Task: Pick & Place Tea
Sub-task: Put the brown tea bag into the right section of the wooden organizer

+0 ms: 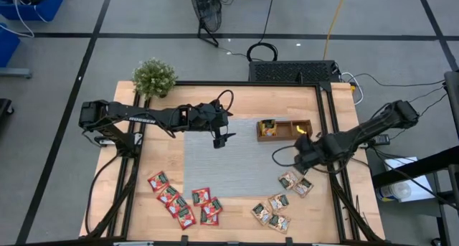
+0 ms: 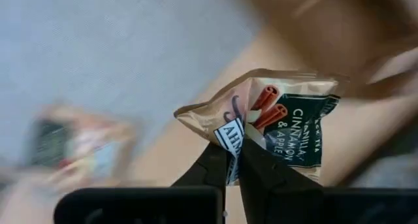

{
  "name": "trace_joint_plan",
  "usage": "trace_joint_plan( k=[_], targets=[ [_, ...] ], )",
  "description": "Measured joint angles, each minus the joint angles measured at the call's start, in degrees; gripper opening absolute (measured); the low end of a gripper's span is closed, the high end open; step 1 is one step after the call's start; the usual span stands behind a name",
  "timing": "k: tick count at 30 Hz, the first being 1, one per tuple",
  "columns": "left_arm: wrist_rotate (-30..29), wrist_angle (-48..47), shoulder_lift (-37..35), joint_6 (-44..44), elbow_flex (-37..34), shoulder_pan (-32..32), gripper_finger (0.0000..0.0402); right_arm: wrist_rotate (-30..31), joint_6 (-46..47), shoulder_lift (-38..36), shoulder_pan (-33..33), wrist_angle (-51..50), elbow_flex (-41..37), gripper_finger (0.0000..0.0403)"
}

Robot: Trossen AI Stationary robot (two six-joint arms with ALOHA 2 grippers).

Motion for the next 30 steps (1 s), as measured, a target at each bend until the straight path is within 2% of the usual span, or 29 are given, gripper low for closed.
trace_joint_plan(
  k=[2,5,8,14,20,23,30],
  targets=[
    [0.0,0.0,0.0,0.0,0.0,0.0,0.0376,8.8,-2.8,0.0,0.0,-4.1,0.6,0.001],
    [0.0,0.0,0.0,0.0,0.0,0.0,0.0382,21.1,-10.2,0.4,-0.6,-3.8,-0.6,0.001],
    [0.0,0.0,0.0,0.0,0.0,0.0,0.0382,28.0,-17.6,1.0,-2.2,-0.1,-2.8,0.0011],
    [0.0,0.1,0.0,0.0,0.0,0.0,0.0374,24.7,-20.5,2.2,-9.4,5.9,-5.1,0.0015],
    [0.0,0.3,0.0,0.0,0.0,0.0,0.0376,24.8,-10.3,2.3,-16.1,8.9,-7.1,0.0012],
    [0.0,0.6,0.0,0.0,0.0,0.0,0.0381,24.9,-8.4,2.3,-19.1,12.1,-8.5,0.0013],
    [0.0,0.6,0.0,0.0,0.0,0.0,0.0377,24.8,-20.4,2.3,-24.6,21.8,-13.2,0.0014]
  ],
)
